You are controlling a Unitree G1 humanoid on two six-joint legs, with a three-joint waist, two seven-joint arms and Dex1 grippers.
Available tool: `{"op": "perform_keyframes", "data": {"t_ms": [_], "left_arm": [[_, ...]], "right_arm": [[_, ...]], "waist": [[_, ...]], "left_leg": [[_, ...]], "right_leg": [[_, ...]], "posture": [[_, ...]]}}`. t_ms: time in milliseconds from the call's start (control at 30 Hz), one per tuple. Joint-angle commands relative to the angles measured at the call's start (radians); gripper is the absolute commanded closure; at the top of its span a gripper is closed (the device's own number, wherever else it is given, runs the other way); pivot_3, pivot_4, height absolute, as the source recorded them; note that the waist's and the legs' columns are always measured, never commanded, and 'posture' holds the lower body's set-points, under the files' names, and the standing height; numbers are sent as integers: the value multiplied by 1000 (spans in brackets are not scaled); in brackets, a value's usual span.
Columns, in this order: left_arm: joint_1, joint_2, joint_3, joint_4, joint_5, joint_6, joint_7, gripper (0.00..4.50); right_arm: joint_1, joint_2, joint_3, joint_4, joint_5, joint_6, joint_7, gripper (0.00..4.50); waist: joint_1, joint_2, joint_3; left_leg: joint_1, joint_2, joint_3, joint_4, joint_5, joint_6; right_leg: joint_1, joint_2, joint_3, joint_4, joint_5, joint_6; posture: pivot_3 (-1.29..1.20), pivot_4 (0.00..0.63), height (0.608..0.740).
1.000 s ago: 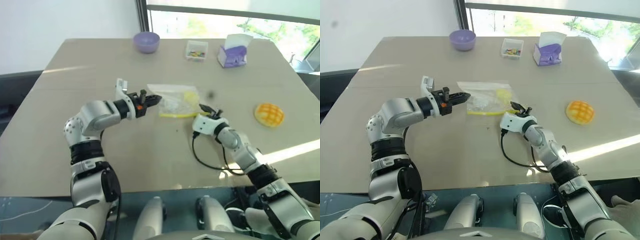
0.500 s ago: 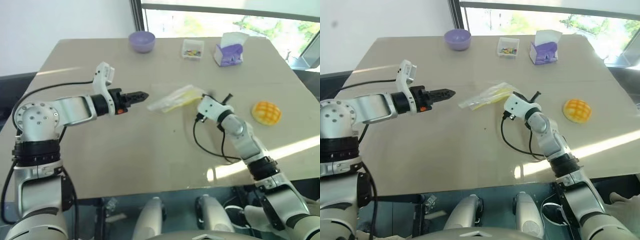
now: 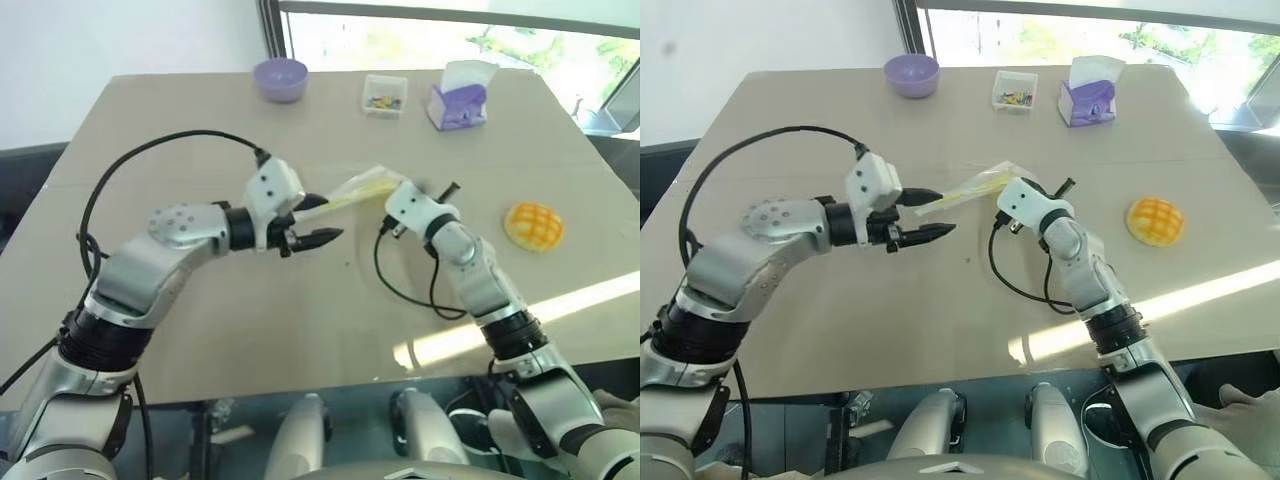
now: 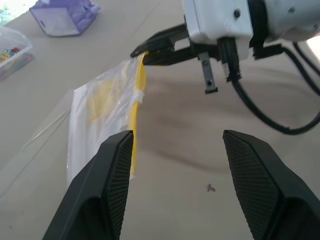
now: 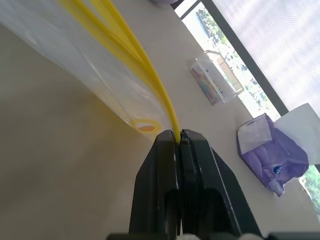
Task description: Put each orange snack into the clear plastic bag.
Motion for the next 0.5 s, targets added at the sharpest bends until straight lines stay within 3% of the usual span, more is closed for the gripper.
{"op": "perform_keyframes", "data": {"t_ms": [33, 267, 300, 333, 433, 500], "left_arm": [[-25, -33, -12, -14, 75, 6, 23, 1499], [-35, -132, -35, 25, 198, 16, 67, 1499], [-33, -141, -33, 25, 204, 21, 65, 2011], [-32, -145, -35, 25, 212, 21, 59, 2246], [-33, -163, -24, 30, 229, 18, 57, 3820], [-37, -169, -17, 40, 241, 11, 53, 4446]], "right_arm": [[-15, 4, 1, -70, -5, 5, 4, 4500], [-8, 2, 13, -87, -10, 3, 7, 4500], [-8, 3, 14, -87, -10, 1, 7, 4500], [-9, 3, 15, -87, -9, 1, 7, 4500], [-11, 1, 16, -87, -6, -8, 9, 4500], [-8, -1, 13, -91, -2, -7, 12, 4500]], "waist": [[0, 0, 0], [0, 0, 0], [0, 0, 0], [-1, 0, 0], [-2, 0, 0], [-2, 0, 0]], "left_leg": [[0, 0, 0, 0, 0, 0], [1, 0, 0, 1, 0, 0], [1, 0, 0, 1, 0, 0], [1, 0, 0, 1, 0, 0], [1, 0, 0, 1, 0, 0], [1, 0, 0, 1, 0, 0]], "right_leg": [[0, 0, 0, 0, 0, 0], [0, 0, 0, 3, 0, 0], [0, 0, 0, 3, 0, 0], [0, 0, 0, 4, 0, 0], [-1, 0, 0, 4, 0, 0], [-1, 0, 0, 5, 0, 0]], "posture": [[0, 150, 740], [0, 150, 740], [0, 150, 740], [0, 150, 740], [0, 150, 740], [0, 150, 740]]}}
